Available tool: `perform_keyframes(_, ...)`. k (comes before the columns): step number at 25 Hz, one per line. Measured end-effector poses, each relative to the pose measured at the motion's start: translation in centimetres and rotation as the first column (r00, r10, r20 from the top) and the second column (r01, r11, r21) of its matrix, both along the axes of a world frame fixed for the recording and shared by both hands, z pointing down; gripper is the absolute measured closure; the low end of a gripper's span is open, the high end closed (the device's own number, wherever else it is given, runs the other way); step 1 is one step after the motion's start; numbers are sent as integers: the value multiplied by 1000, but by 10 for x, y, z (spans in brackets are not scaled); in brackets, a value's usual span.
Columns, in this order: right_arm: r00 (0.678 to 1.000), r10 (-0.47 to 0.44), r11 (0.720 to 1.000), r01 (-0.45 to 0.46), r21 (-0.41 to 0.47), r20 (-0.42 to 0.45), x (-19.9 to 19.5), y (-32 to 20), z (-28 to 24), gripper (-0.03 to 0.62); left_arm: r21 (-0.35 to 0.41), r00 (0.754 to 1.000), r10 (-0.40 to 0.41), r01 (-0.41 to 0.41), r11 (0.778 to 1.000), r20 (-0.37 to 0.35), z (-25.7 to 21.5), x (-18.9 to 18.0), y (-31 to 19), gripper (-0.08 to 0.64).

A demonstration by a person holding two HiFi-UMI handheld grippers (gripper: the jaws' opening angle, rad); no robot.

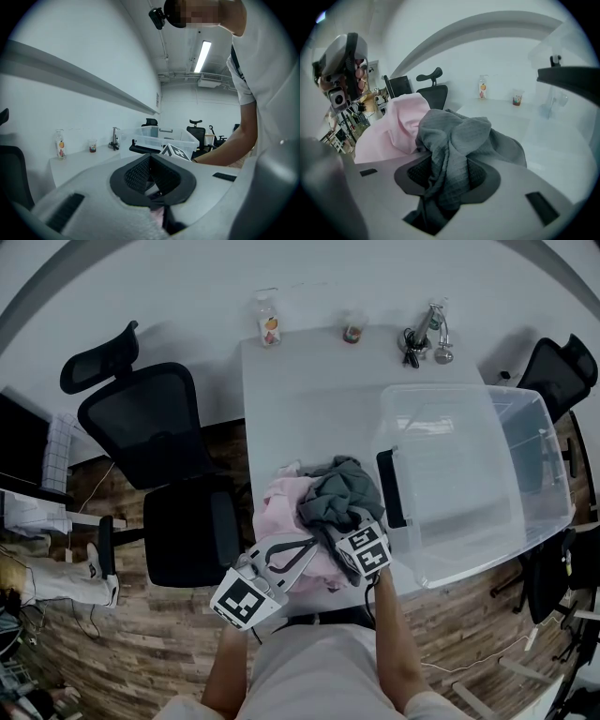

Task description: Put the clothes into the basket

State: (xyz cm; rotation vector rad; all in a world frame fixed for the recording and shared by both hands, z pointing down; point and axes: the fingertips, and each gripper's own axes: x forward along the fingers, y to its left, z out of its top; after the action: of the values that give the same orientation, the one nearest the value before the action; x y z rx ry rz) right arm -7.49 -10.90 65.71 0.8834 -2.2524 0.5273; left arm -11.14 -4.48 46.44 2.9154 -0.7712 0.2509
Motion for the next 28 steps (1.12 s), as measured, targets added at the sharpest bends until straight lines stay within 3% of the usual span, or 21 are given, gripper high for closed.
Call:
perform_keyframes(8,1000,0,998,-1,60,18,-7,6,-34,483,-7,1000,-10,10,1000,-8,-4,-4,4,560)
perform_keyframes(28,997,36,964,-53,262,69,0,24,-136,488,51,1000,23,-23,998,-1,-10,-10,18,560)
